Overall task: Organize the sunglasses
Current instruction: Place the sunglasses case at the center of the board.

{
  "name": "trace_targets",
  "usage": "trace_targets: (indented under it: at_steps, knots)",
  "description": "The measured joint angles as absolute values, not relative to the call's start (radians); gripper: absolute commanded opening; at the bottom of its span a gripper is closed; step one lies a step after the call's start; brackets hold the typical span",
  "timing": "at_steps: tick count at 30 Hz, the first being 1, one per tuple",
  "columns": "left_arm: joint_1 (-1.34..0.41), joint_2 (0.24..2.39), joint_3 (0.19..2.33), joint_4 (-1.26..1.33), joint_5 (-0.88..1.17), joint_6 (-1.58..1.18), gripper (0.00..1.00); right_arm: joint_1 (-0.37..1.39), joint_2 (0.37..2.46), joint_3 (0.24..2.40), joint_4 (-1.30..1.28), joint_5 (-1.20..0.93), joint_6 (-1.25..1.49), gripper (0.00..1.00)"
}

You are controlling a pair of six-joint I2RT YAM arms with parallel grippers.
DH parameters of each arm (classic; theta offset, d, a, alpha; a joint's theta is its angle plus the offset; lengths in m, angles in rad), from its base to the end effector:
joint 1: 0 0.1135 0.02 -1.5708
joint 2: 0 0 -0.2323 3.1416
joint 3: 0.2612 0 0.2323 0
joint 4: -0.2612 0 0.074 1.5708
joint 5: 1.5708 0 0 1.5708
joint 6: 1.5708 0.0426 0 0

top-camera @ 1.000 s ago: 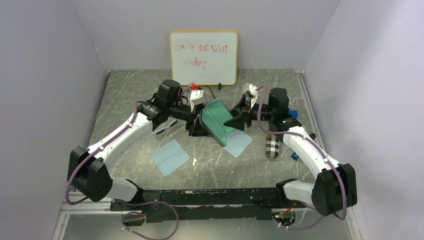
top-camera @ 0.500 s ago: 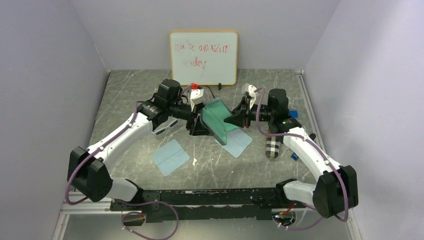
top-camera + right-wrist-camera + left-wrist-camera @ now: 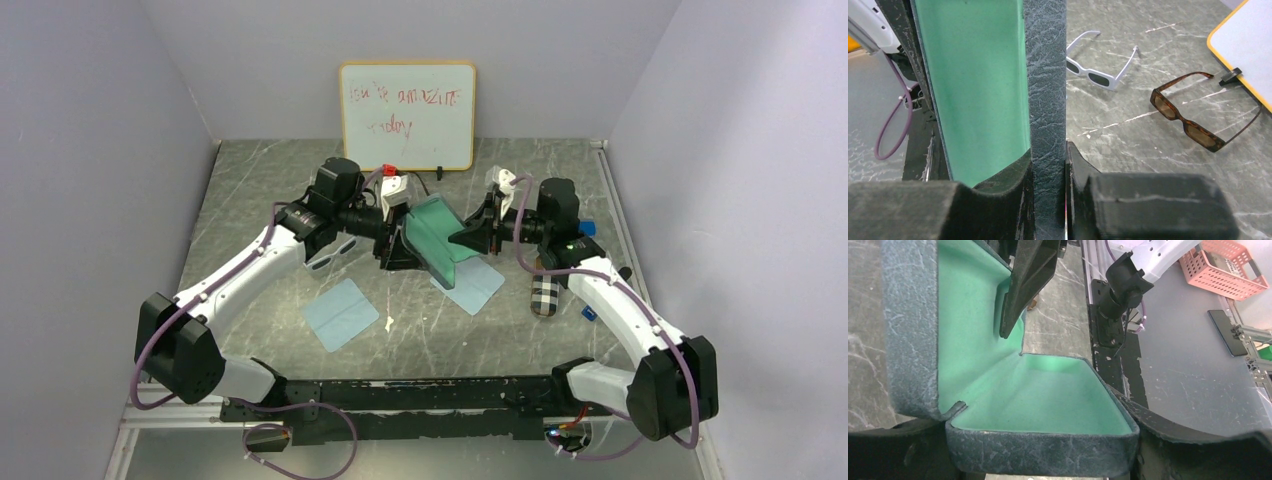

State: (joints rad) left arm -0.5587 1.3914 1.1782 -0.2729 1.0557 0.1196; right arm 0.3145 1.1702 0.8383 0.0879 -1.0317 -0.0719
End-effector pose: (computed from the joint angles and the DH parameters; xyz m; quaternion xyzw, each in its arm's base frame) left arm 0.2301 -0.1876 0.3088 0.4913 0.6113 -0.5182 0.3412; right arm 0.2304 0.1134 0.2878 -0.4297 0.6143 0.4506 0.4847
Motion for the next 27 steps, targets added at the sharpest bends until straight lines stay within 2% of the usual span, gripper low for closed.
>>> trace_targets:
  at_steps: [1, 3, 14, 22, 27]
  knots:
    - [-0.558, 1.391, 1.178, -0.268, 1.054, 0.115, 0.92, 0.314, 1.167, 0.838, 0.088, -1.029, -0.072, 0.10]
    - [-0.553, 1.390, 1.178, -0.259, 1.036, 0.108, 0.96, 0.307, 1.160, 0.838, 0.083, -1.026, -0.072, 0.10]
    - [-0.496, 1.371, 1.179, -0.260, 0.910, 0.093, 0.96, 0.275, 1.139, 0.870, -0.033, -0.931, -0.142, 0.09]
    - [-0.469, 1.351, 1.229, -0.374, 0.772, 0.186, 0.96, 0.245, 1.178, 1.044, -0.255, -0.767, -0.405, 0.07]
    - [-0.397, 1.314, 1.209, -0.437, 0.703, 0.251, 0.96, 0.170, 1.332, 1.196, -0.398, -0.693, -0.605, 0.04]
